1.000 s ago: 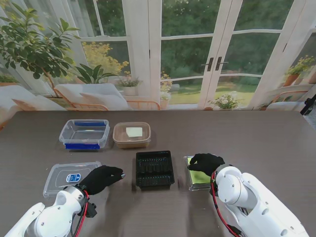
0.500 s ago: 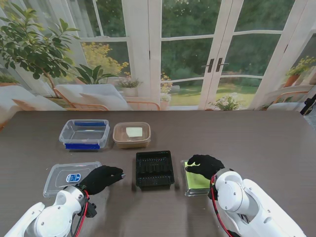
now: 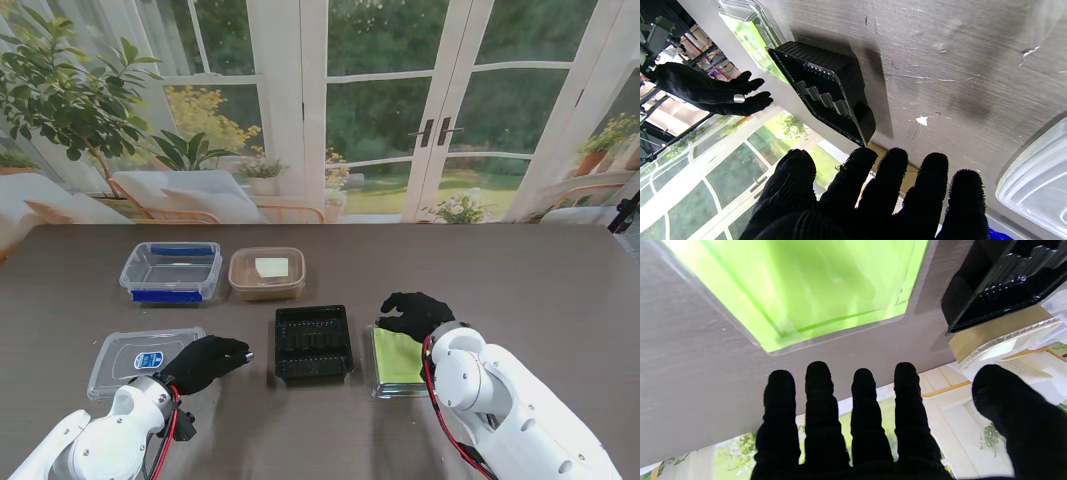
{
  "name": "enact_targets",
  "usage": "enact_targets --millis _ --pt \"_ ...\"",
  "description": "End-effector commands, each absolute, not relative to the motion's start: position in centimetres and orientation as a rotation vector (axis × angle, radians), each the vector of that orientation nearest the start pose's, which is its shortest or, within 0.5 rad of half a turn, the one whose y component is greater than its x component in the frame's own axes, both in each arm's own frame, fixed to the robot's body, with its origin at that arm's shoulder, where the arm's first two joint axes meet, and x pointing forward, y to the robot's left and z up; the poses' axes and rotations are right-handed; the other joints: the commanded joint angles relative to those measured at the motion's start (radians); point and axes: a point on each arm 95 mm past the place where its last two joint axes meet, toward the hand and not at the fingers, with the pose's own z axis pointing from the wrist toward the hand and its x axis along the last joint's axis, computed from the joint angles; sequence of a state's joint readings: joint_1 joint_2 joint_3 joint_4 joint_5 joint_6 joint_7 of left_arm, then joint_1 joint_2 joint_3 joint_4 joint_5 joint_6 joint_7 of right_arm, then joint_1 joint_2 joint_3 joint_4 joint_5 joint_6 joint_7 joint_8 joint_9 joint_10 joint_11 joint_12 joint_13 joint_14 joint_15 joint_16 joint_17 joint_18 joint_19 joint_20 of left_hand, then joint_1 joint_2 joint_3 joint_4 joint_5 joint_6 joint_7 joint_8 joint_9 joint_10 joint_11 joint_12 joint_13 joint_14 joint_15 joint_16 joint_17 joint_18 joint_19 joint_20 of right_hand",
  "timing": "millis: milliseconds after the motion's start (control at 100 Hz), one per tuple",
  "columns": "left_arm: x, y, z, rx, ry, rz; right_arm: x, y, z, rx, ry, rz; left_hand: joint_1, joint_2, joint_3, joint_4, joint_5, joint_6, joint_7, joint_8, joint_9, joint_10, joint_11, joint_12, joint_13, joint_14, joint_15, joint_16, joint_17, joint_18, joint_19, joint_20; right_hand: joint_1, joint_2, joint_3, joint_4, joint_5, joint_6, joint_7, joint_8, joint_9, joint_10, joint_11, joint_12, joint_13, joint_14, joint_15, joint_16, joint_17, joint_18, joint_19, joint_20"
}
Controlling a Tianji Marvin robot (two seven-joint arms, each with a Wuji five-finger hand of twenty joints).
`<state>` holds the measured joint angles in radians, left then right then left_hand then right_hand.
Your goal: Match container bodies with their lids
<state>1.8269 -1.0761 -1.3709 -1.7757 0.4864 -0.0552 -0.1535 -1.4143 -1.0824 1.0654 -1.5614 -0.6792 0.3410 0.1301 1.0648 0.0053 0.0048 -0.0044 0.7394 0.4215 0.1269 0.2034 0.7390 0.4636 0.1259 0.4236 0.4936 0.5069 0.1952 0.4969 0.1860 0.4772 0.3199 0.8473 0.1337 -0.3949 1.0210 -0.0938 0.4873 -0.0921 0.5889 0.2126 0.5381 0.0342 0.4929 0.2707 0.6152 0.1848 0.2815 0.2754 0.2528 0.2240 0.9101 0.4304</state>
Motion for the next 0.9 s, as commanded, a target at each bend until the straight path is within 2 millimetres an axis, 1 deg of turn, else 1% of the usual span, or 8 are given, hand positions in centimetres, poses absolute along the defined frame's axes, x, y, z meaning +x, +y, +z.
enact_targets --millis 0,220,360,500,890 --pt "33.4 1.7 -34.0 -1.828 1.393 -1.727 43.3 1.2 -33.4 1.653 1.42 1.308 0.0 0.059 -0.014 0.015 0.007 0.005 -0.006 0.007 0.026 0.007 0.004 -0.002 0.003 -0.003 0.011 0.006 0.002 -0.018 -0.03 0.013 -0.022 0.004 -0.031 0.016 0.021 -0.015 0.0 -0.009 0.019 -0.001 -0.008 0.009 0.012 -0.006 -0.002 0.01 -0.118 0.021 0.005 -0.005" --pt "33.4 1.6 -34.0 -1.838 1.402 -1.72 44.3 0.5 -34.4 1.592 1.486 1.246 -0.001 0.06 -0.015 0.015 0.006 0.003 -0.006 0.007 0.029 0.005 0.004 -0.002 0.006 -0.002 0.012 0.006 0.001 -0.018 -0.031 0.013 -0.026 0.007 -0.039 0.016 0.026 -0.026 -0.003 -0.01 0.027 -0.011 -0.012 0.008 0.005 -0.017 -0.009 0.009 -0.132 0.016 -0.005 -0.012" --pt "33.4 1.6 -34.0 -1.841 1.404 -1.719 44.4 -0.1 -35.0 1.587 1.521 1.213 -0.001 0.06 -0.015 0.016 0.006 0.005 -0.006 0.007 0.031 0.005 0.005 -0.001 0.007 -0.002 0.012 0.006 0.002 -0.017 -0.03 0.013 -0.025 0.007 -0.043 0.017 0.031 -0.027 -0.003 -0.01 0.038 -0.015 -0.014 0.007 0.008 -0.018 -0.01 0.009 -0.131 0.016 -0.006 -0.013" --pt "33.5 1.6 -34.0 -1.838 1.406 -1.721 44.2 -0.6 -35.4 1.588 1.548 1.191 -0.001 0.06 -0.015 0.016 0.006 0.004 -0.005 0.007 0.033 0.005 0.005 -0.001 0.009 -0.002 0.013 0.007 0.003 -0.017 -0.03 0.013 -0.024 0.009 -0.045 0.018 0.036 -0.027 -0.002 -0.009 0.046 -0.013 -0.015 0.007 0.021 -0.016 -0.007 0.011 -0.115 0.018 0.002 -0.011" --pt "33.6 1.6 -33.9 -1.834 1.414 -1.724 42.7 -1.7 -36.3 1.638 1.592 1.174 -0.001 0.06 -0.015 0.016 0.006 0.006 -0.005 0.007 0.034 0.006 0.005 -0.001 0.01 -0.001 0.013 0.006 0.004 -0.016 -0.03 0.013 -0.025 0.015 -0.049 0.018 0.036 -0.023 -0.002 -0.007 0.046 -0.009 -0.018 0.008 0.023 -0.016 -0.003 0.014 -0.111 0.017 0.014 -0.007"
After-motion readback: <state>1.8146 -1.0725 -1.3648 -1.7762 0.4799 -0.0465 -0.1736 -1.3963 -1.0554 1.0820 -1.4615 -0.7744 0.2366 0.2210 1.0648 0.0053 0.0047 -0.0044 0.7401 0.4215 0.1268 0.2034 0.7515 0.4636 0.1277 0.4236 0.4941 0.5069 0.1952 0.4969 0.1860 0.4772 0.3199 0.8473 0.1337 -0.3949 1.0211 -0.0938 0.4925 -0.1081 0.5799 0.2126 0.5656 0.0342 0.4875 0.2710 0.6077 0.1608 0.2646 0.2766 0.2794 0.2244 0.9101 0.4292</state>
